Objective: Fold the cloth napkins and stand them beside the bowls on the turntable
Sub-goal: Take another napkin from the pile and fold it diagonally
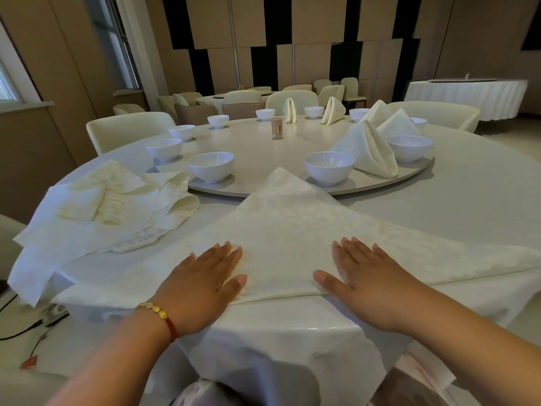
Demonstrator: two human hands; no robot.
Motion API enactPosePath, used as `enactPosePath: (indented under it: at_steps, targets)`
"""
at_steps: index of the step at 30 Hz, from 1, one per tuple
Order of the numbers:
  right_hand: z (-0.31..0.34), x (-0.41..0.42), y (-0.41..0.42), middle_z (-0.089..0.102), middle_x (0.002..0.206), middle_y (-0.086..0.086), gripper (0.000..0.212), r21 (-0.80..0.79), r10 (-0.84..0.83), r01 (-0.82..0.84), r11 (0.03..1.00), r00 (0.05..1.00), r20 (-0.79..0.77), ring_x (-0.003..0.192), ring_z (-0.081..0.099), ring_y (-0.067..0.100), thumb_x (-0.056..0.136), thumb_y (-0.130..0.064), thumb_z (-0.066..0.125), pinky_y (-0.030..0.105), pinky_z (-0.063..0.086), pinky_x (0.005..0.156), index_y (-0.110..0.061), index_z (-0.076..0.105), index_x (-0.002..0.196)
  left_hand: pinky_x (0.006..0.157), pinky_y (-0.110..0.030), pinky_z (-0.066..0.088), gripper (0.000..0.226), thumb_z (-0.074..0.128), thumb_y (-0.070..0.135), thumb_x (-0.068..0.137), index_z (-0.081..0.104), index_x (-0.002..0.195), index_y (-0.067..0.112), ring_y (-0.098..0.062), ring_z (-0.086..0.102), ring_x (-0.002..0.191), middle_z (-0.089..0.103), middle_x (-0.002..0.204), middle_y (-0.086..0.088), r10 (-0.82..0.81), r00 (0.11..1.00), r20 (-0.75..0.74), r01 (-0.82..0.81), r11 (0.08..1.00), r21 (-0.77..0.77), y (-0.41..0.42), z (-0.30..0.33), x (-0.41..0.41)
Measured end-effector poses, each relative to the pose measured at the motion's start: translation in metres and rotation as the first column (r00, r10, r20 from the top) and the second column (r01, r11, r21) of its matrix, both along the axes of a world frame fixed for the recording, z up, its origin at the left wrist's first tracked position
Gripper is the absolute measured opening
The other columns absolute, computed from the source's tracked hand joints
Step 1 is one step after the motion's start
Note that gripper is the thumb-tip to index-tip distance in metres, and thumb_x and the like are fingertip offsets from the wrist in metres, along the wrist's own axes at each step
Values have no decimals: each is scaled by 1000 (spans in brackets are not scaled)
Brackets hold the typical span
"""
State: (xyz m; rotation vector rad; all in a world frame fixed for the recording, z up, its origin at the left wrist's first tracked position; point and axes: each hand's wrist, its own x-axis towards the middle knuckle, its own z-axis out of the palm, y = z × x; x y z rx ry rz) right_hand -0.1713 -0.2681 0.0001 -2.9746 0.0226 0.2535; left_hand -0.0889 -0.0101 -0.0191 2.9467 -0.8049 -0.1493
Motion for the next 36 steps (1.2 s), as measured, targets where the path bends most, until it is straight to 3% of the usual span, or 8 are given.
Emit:
enactPosePath:
  at_steps: [6,14,18,22,27,32,34,36]
  targets:
    - [2,16,79,-17,159,-8,106,123,304,-311,942,950,69,145,-18,5,63,-80,-7,30,-10,119,-23,-12,152,119,-31,-5,64,10,62,95,-4,151,35,-4,-10,145,-10,159,13,-15,1000,2,15,999,42,2,0,3]
    - [-9,16,89,-22,158,-6,102,-51,413,-412,910,911,4,144,-22,5,66,-77,-12,30,-11,119,-23,-14,152,116,-23,-6,55,14,56,97,5,150,41,6,-5,142,-1,157,21,-81,996,-30,79,996,-51,64,3,13]
    - [-9,16,90,-23,158,-7,100,-86,416,-414,906,909,5,143,-22,5,67,-77,-11,28,-12,118,-23,-15,152,120,-27,4,53,19,72,85,22,136,58,18,6,136,15,148,36,-95,994,-58,82,976,-200,103,3,19]
    - [-12,16,88,-25,157,-9,105,-101,427,-423,900,904,14,143,-23,4,62,-82,-19,26,-13,116,-26,-18,151,118,-25,13,61,52,84,65,37,123,72,14,19,137,31,142,38,-87,988,-126,40,941,-336,141,5,14]
    - [-16,19,92,-23,157,-9,117,-65,400,-397,916,915,48,143,-21,3,51,-86,-27,25,-13,115,-26,-17,151,115,-20,21,57,76,42,76,50,122,60,15,27,132,39,138,36,-26,1000,7,26,964,-263,169,8,7]
    - [-4,16,115,17,160,-3,95,69,306,-317,946,943,129,147,12,12,77,-81,15,26,12,118,-22,22,152,99,-20,43,18,69,28,83,71,96,41,11,58,103,68,103,27,133,991,-33,-136,918,-372,183,39,8]
    - [-3,17,129,48,136,-4,73,78,286,-313,947,926,246,126,43,15,84,-74,33,31,38,104,-22,46,133,82,-16,45,8,69,25,83,74,87,29,5,64,86,72,89,19,206,978,-26,-191,841,-506,179,50,10]
    - [-3,20,143,57,109,-5,54,35,290,-319,947,898,330,100,52,16,87,-67,41,33,47,80,-22,53,116,77,-19,44,6,71,23,82,75,81,19,-1,65,78,73,82,9,287,957,-42,-240,701,-672,170,58,16]
